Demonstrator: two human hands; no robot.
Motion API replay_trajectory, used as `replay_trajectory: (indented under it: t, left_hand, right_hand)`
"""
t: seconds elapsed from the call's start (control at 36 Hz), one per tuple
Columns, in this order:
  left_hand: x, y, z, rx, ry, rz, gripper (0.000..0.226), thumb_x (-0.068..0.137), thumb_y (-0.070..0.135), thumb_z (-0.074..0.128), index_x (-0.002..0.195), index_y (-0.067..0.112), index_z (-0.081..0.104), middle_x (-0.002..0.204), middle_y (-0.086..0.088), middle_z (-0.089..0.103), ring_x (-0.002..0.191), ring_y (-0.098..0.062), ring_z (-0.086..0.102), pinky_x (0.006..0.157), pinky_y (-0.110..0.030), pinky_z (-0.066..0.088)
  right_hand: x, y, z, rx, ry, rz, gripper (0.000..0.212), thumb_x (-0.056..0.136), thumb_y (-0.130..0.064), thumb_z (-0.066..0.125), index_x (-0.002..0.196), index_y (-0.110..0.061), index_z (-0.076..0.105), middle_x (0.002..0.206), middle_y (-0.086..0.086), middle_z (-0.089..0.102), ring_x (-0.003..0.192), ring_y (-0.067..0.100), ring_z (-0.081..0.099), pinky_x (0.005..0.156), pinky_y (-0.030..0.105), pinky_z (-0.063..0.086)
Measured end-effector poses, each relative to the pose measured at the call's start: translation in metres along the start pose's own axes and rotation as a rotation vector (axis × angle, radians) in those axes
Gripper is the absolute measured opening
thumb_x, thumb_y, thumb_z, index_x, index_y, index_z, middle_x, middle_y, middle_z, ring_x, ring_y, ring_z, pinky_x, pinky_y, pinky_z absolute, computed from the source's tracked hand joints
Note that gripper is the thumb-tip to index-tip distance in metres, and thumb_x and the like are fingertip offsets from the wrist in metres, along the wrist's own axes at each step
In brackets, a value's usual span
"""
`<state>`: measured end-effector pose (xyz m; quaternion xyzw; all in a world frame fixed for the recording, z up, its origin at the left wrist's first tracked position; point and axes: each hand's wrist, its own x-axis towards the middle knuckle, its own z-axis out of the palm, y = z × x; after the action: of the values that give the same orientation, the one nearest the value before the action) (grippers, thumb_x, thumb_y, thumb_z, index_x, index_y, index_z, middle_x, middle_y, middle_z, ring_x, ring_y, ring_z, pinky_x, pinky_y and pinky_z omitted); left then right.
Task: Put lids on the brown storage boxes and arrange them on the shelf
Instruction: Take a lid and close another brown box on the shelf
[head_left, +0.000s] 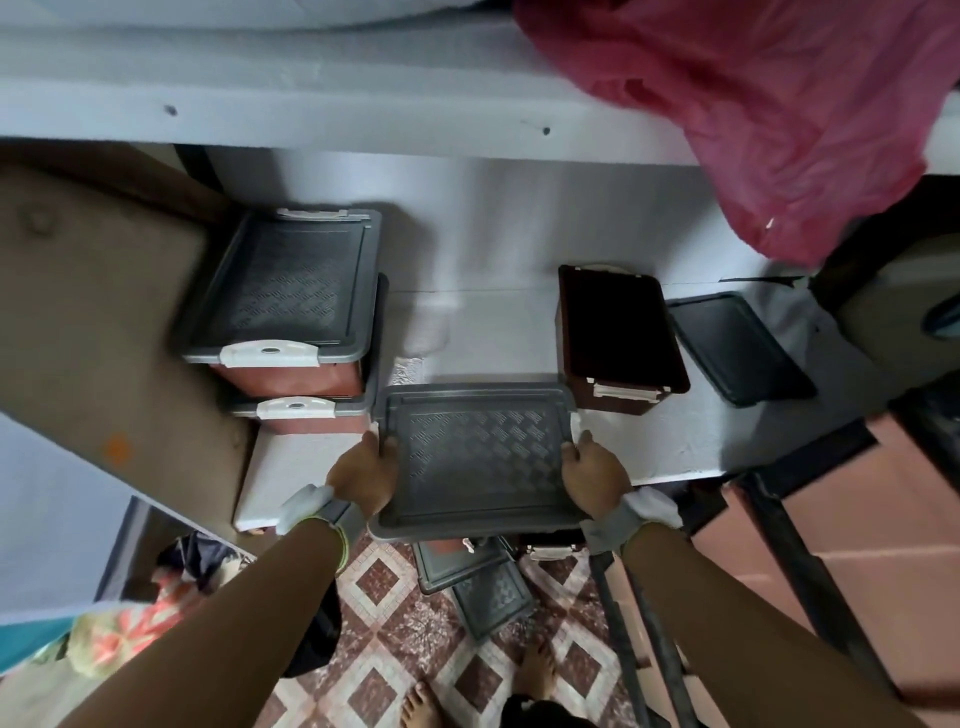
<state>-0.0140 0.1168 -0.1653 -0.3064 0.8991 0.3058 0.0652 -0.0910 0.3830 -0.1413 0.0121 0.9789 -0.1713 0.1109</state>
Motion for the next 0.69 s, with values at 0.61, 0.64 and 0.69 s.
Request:
replay_trajectory:
  t: [0.61, 0.64, 0.69]
  left_hand:
    - [0.006, -0.007, -0.009, -0.447, -0.117, -0.142, 0.038, 0.088, 0.038, 0.073, 0.098, 0.004, 0.06, 0.108, -0.029, 0.068, 0.099, -0.043, 0.066, 0.093, -0.049, 0.052]
    - [0.006, -0.008, -0.009, -0.486, -0.128, -0.166, 0.04, 0.087, 0.038, 0.075, 0.1, 0.004, 0.06, 0.111, -0.03, 0.067, 0.103, -0.046, 0.065, 0.096, -0.053, 0.052]
    - [0.008, -0.009, -0.008, -0.544, -0.129, -0.181, 0.046, 0.085, 0.035, 0.078, 0.111, 0.001, 0.061, 0.11, -0.031, 0.068, 0.104, -0.046, 0.066, 0.094, -0.05, 0.054]
  right_hand:
    - [0.025, 0.032, -0.011, 0.57, -0.317, 0.231, 0.046, 0.097, -0.037, 0.056, 0.085, 0.007, 0.062, 0.09, 0.024, 0.061, 0.092, 0.039, 0.061, 0.082, 0.045, 0.049]
    - [0.021, 0.038, -0.01, 0.672, -0.346, 0.281, 0.042, 0.094, -0.038, 0.06, 0.091, 0.004, 0.063, 0.094, 0.021, 0.062, 0.094, 0.037, 0.061, 0.08, 0.043, 0.048]
    - [0.016, 0.05, -0.005, 0.84, -0.405, 0.368, 0.034, 0.087, -0.037, 0.065, 0.092, -0.004, 0.064, 0.095, 0.014, 0.066, 0.09, 0.032, 0.064, 0.078, 0.039, 0.05]
